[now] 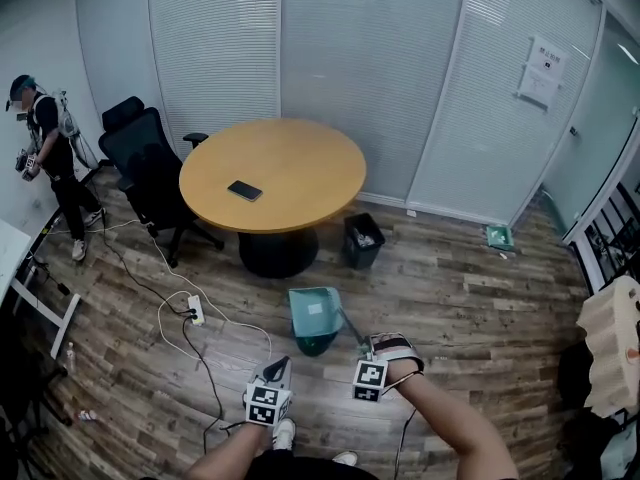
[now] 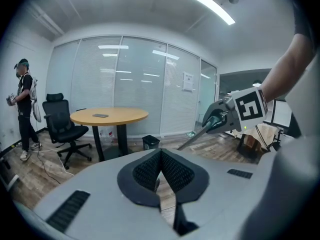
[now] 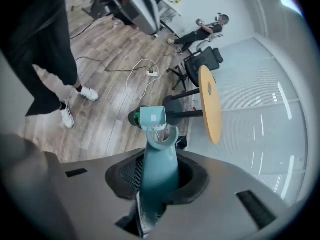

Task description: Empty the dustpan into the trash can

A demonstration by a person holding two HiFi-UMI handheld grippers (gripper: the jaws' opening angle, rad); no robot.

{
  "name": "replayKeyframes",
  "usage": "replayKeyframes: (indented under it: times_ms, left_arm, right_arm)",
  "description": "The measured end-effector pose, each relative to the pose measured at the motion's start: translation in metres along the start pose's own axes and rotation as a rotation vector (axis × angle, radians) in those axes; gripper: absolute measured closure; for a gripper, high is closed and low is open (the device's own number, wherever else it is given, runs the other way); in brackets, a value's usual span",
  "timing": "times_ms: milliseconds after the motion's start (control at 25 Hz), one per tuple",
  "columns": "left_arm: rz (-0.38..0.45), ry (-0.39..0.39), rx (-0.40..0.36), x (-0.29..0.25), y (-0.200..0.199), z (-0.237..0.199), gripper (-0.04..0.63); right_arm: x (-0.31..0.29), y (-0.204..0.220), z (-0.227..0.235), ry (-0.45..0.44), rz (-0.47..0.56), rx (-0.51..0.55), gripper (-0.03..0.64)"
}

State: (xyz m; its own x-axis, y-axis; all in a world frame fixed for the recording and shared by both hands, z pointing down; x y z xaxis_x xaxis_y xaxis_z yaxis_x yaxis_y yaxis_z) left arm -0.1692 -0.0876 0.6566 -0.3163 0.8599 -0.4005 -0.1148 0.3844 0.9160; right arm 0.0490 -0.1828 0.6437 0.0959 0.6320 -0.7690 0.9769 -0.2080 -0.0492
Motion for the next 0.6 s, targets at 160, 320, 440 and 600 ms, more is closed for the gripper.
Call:
replayKeyframes:
  times_ms: [160,320,440,600]
  left_arm:
    - [-0.002,0.015,-0.012,-0.004,-0.001,0.004,0.584]
    - [-0.006,0.025,-0.024,-0.007,-0.002,0.007,0.584]
    - [-0.010,0.033,-0.030,-0.008,-0.002,0.010,0.584]
    - [-0.009,0.042,-0.037,-0.011,-0.006,0.012,0.584]
  right_arm:
    - [-0.001,0.021,0.009,-0.038,0.023,-0.299,0.523]
    - [0.003,0.043,0.022,-0.070,0.081,-0.621,0.523]
    - [0.004,0.054,0.022,-0.096,0.126,-0.811,0.523]
    - [0.009,0.063,0.015,-0.085,0.181,-0.960,0.528]
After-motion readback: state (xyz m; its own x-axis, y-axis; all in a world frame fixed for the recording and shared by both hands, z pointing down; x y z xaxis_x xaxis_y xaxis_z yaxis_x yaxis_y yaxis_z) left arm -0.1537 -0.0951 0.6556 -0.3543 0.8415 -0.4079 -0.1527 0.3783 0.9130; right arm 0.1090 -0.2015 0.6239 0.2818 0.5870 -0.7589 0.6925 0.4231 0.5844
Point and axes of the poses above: the fingertips, and each gripper's own axes: x backward along the fingers, z to its right, y out of its underside, the point moved 9 cm from there along x, backward along the fingers, and after that the axes turned 4 degrees about -x, right-handed, at the moved point
